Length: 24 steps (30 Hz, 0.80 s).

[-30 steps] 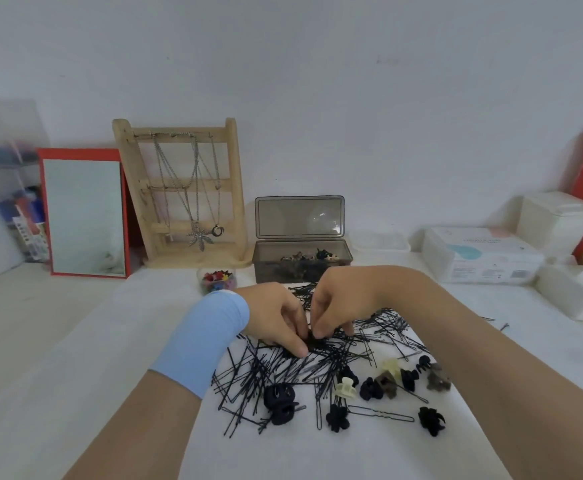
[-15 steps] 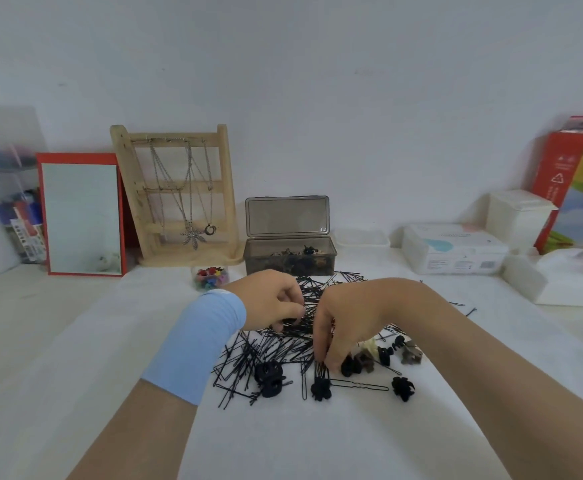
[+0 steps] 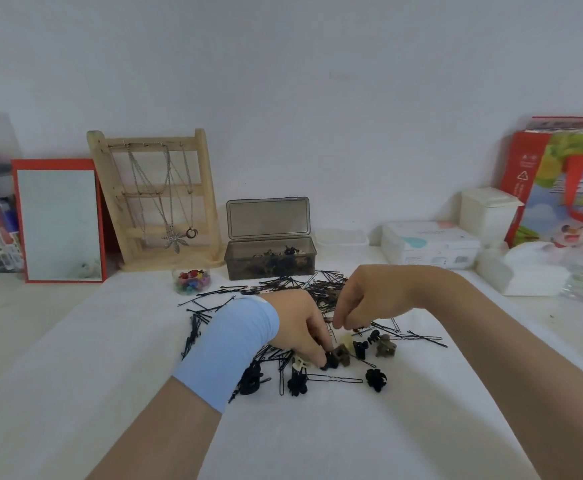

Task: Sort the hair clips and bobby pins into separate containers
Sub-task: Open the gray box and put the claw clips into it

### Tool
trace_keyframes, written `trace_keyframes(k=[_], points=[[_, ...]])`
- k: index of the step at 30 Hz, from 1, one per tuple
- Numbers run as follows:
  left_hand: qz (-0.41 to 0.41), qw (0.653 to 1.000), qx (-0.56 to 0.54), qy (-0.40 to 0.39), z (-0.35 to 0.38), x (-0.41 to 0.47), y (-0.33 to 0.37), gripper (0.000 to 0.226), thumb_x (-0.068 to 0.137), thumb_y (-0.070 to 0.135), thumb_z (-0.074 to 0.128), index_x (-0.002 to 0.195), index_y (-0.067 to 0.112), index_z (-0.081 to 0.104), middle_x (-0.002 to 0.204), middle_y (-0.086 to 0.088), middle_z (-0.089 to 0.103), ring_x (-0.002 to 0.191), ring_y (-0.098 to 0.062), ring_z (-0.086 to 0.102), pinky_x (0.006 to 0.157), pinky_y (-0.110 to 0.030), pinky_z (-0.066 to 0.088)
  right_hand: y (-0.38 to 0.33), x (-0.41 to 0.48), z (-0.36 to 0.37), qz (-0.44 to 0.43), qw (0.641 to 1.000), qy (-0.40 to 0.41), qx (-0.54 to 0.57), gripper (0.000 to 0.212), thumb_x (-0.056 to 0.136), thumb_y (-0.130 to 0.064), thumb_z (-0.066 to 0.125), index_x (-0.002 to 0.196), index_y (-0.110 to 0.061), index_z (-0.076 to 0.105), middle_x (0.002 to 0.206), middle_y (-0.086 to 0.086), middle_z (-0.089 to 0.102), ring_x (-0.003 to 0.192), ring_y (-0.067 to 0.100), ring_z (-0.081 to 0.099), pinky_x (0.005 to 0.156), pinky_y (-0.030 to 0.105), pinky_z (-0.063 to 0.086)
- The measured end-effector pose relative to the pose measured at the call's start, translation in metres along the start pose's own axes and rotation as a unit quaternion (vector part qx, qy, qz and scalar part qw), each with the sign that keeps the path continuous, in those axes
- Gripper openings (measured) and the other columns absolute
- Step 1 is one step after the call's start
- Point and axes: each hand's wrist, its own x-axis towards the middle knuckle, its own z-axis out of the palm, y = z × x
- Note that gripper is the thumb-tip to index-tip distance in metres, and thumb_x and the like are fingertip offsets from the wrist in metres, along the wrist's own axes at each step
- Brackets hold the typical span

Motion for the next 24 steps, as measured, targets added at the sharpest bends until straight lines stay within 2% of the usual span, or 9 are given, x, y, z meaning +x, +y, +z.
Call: trace_keyframes(k=[3, 6, 8, 11, 13, 16, 19, 21, 24], points=[[0.004, 0.999, 0.052, -0.002, 0.006, 0.005, 0.010, 0.035, 0.076, 0.043, 0.079, 0.111, 0.039, 0.073, 0.091, 0.022, 0.064, 0.085, -0.004, 0.060, 0.079, -0.024, 0.050, 0.004, -0.002, 0.007, -0.001, 0.998, -0.042, -0.037, 0.030, 0.078, -0.027, 0.077, 0.105, -0.039, 0.075, 0.089, -0.015, 0.073, 0.082, 0.005, 0.067, 0.066, 0.013, 0.044], [0.002, 0.997, 0.077, 0.005, 0.013, 0.010, 0.016, 0.038, 0.074, 0.046, 0.079, 0.111, 0.038, 0.072, 0.102, 0.016, 0.068, 0.092, -0.011, 0.064, 0.082, -0.028, 0.054, 0.004, 0.002, 0.015, -0.013, 0.997, -0.027, -0.068, 0.028, 0.071, -0.025, 0.082, 0.091, -0.042, 0.073, 0.094, -0.009, 0.074, 0.083, 0.010, 0.068, 0.066, 0.019, 0.048], [0.003, 0.997, 0.071, 0.018, 0.012, 0.011, 0.015, 0.030, 0.076, 0.042, 0.077, 0.106, 0.038, 0.074, 0.096, 0.015, 0.070, 0.088, -0.013, 0.066, 0.080, -0.029, 0.056, 0.005, 0.006, 0.018, -0.016, 0.998, -0.022, -0.054, 0.027, 0.073, -0.020, 0.080, 0.081, -0.044, 0.068, 0.092, -0.006, 0.074, 0.070, 0.006, 0.068, 0.058, 0.018, 0.047], [0.004, 0.999, 0.038, 0.033, 0.001, 0.010, 0.005, 0.018, 0.081, 0.038, 0.073, 0.099, 0.037, 0.075, 0.077, 0.013, 0.071, 0.075, -0.011, 0.069, 0.078, -0.029, 0.057, 0.006, 0.007, 0.014, -0.015, 1.000, -0.007, -0.007, 0.025, 0.080, -0.012, 0.072, 0.088, -0.036, 0.072, 0.089, 0.000, 0.075, 0.056, 0.000, 0.064, 0.051, 0.014, 0.046], [-0.001, 0.998, 0.001, 0.055, -0.010, 0.009, -0.004, 0.016, 0.084, 0.037, 0.072, 0.100, 0.036, 0.074, 0.073, 0.010, 0.071, 0.068, -0.010, 0.070, 0.073, -0.025, 0.056, 0.008, 0.008, 0.009, -0.017, 1.000, 0.007, 0.016, 0.025, 0.082, -0.009, 0.068, 0.097, -0.028, 0.075, 0.080, -0.002, 0.075, 0.057, 0.001, 0.066, 0.053, 0.015, 0.047], [-0.010, 0.994, -0.006, 0.112, -0.029, 0.012, -0.021, 0.018, 0.086, 0.039, 0.071, 0.104, 0.037, 0.072, 0.082, 0.010, 0.071, 0.073, -0.009, 0.069, 0.065, -0.020, 0.047, 0.010, 0.016, -0.001, -0.027, 0.998, 0.041, 0.033, 0.026, 0.085, -0.008, 0.066, 0.102, -0.024, 0.074, 0.075, -0.007, 0.073, 0.060, 0.003, 0.069, 0.053, 0.017, 0.050], [-0.035, 0.982, -0.009, 0.188, -0.048, 0.022, -0.040, 0.019, 0.085, 0.038, 0.072, 0.104, 0.037, 0.072, 0.093, 0.017, 0.062, 0.086, -0.008, 0.064, 0.073, -0.022, 0.044, 0.006, 0.036, -0.015, -0.043, 0.991, 0.121, 0.032, 0.028, 0.084, -0.009, 0.066, 0.099, -0.031, 0.073, 0.084, -0.005, 0.074, 0.068, 0.009, 0.071, 0.061, 0.021, 0.056], [-0.063, 0.973, -0.016, 0.223, -0.061, 0.033, -0.055, 0.019, 0.085, 0.035, 0.073, 0.105, 0.034, 0.072, 0.095, 0.013, 0.063, 0.089, -0.010, 0.062, 0.078, -0.024, 0.045, 0.002, 0.057, -0.025, -0.055, 0.982, 0.178, 0.041, 0.028, 0.083, -0.007, 0.067, 0.099, -0.028, 0.074, 0.085, -0.009, 0.069, 0.066, 0.003, 0.065, 0.064, 0.016, 0.049], [-0.098, 0.956, -0.044, 0.271, -0.077, 0.049, -0.075, 0.020, 0.087, 0.028, 0.072, 0.107, 0.028, 0.073, 0.104, 0.006, 0.066, 0.086, -0.013, 0.062, 0.086, -0.029, 0.052, -0.006, 0.091, -0.037, -0.060, 0.971, 0.224, 0.062, 0.028, 0.082, -0.005, 0.067, 0.102, -0.022, 0.075, 0.092, -0.006, 0.067, 0.078, 0.011, 0.064, 0.076, 0.023, 0.050]])
